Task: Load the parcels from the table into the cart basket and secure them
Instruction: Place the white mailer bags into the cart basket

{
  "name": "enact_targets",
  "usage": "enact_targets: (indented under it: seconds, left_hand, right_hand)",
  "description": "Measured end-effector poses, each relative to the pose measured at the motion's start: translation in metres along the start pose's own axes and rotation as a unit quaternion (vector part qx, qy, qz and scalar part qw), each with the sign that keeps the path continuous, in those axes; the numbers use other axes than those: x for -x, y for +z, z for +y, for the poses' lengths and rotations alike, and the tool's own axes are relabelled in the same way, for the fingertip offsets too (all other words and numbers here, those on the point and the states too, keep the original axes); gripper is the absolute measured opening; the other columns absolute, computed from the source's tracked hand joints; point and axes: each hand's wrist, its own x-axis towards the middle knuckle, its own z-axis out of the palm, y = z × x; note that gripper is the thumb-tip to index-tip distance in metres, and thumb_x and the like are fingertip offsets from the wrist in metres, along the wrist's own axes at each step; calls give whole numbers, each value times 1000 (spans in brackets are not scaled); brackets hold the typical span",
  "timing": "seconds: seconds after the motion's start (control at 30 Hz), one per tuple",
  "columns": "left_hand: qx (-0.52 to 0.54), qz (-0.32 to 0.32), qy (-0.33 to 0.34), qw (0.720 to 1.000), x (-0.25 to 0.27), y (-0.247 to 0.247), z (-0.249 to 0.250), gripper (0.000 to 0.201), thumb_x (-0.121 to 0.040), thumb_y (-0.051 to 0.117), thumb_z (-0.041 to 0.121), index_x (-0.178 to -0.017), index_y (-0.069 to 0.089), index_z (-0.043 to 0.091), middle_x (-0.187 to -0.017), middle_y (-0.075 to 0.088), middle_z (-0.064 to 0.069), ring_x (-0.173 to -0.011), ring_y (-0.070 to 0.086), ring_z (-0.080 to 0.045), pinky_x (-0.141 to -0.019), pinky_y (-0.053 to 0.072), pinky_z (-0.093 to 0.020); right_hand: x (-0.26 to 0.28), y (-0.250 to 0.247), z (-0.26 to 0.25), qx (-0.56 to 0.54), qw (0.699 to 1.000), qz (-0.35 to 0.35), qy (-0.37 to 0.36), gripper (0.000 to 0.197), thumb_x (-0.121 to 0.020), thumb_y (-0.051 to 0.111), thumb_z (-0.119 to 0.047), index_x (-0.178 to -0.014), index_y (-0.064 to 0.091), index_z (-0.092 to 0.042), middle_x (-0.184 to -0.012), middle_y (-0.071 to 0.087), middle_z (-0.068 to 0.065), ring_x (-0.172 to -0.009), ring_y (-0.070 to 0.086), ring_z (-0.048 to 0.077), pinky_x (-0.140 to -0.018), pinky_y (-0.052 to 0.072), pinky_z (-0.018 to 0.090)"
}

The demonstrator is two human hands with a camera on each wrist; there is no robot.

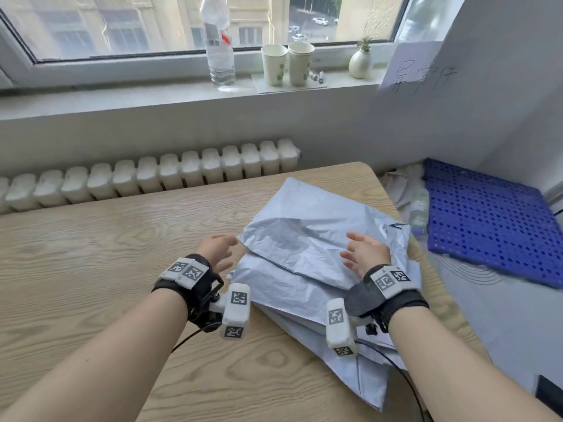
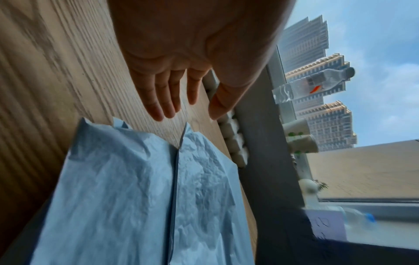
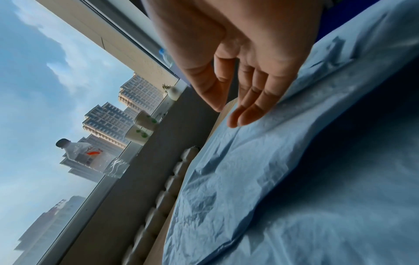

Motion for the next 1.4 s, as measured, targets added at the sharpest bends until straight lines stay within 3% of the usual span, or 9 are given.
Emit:
enact_targets:
  seconds: [0.1,0.27,0.4,0.63,0.73,0.83,0.9,1.07,1.4]
  left_hand:
    - [18,18,-11,1000,-15,20,1,33,-94,54,12,-125,50,6,-129,52,-11,-119,53,-23,-87,45,-34]
    - [50,34,-24,998,-25,49,4,3,-91,58,13,-91,56,10,-82,59,-3,-73,57,-13,-67,49,-23]
    - [39,37,-7,999,-23,64,17,18,-90,57,13,-72,53,14,-70,50,-1,-62,48,-11,-63,43,-21]
    - [180,-51,43,981,18,78,65,13,-90,39,4,-82,49,4,-79,55,-12,-63,64,-21,-49,57,-23]
    - [214,-80,70,971,38,69,86,17,-88,36,3,-79,49,3,-78,57,-12,-55,66,-20,-52,58,-24]
    - [215,-119,99,964,57,55,100,14,-88,37,5,-87,51,2,-84,61,-13,-58,69,-20,-59,59,-28]
    - [205,-129,123,962,68,41,105,15,-92,40,13,-91,53,6,-91,65,-12,-72,71,-21,-66,58,-30]
    - [221,-48,154,962,85,-12,101,25,-95,50,36,-90,54,12,-95,64,-7,-85,63,-18,-75,54,-34]
    - [210,111,156,959,117,-146,45,3,-88,61,13,-87,60,16,-109,49,-5,-111,46,-22,-98,43,-41]
  right_hand:
    - [-20,0,0,1,999,-44,14,27,-88,47,3,-102,62,-14,-70,58,5,-60,56,15,-56,49,24]
    - [-39,5,-1,28,996,-88,4,29,-87,48,4,-105,64,-12,-73,59,1,-58,55,13,-49,47,20]
    - [-46,9,-3,136,980,-135,-53,34,-81,63,-6,-113,65,-16,-100,64,3,-83,61,16,-76,52,29]
    - [-15,41,-37,471,799,-274,-253,111,-59,79,-52,-149,17,-32,-155,19,0,-144,16,24,-115,21,48]
    - [-1,47,-58,558,757,-176,-290,89,-73,70,-38,-146,19,-35,-152,25,2,-140,22,27,-113,24,46]
    - [11,44,-90,503,794,-110,-324,20,-84,48,-15,-94,60,-29,-101,58,7,-106,54,31,-84,40,33]
    - [22,47,-108,469,811,-96,-336,18,-84,45,-9,-74,55,-20,-84,59,10,-89,58,33,-68,36,28]
    - [65,69,-146,415,820,-76,-387,12,-87,42,-12,-79,48,-18,-88,58,14,-81,50,32,-68,32,29]
    - [171,154,-148,276,867,-173,-378,18,-84,42,-2,-75,54,-12,-77,52,8,-77,46,25,-68,34,31]
